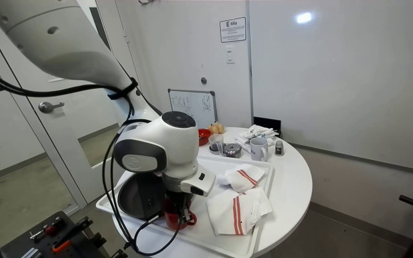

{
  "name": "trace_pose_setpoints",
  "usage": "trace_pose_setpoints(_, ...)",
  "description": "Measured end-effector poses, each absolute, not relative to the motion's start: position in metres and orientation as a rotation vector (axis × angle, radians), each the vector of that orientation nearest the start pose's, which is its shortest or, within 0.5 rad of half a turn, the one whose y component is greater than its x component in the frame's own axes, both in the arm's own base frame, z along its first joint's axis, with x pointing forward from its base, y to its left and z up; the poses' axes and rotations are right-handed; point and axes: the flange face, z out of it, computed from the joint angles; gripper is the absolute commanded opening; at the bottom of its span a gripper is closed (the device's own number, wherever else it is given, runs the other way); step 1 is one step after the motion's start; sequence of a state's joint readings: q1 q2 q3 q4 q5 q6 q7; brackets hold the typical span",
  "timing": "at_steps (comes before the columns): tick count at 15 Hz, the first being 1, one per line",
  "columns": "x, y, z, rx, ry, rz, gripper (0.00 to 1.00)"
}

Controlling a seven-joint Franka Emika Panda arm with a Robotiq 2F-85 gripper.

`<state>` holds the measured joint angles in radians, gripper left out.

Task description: Pick the red cup and move it to the bottom of the tray

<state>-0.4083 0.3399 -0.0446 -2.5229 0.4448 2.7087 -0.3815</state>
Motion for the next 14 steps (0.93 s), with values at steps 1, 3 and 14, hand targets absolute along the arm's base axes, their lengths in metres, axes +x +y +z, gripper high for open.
trace_pose_setpoints(1,0.384,-0.206,0.137,-2.864,0.714,0.117,0.01)
trace_pose_setpoints(3,0.385,-0.206,0.136,-2.864,0.714,0.117,0.01)
trace_pose_setpoints(14,0.412,-0.219,0.122,-2.87,0.774,0.12,0.01)
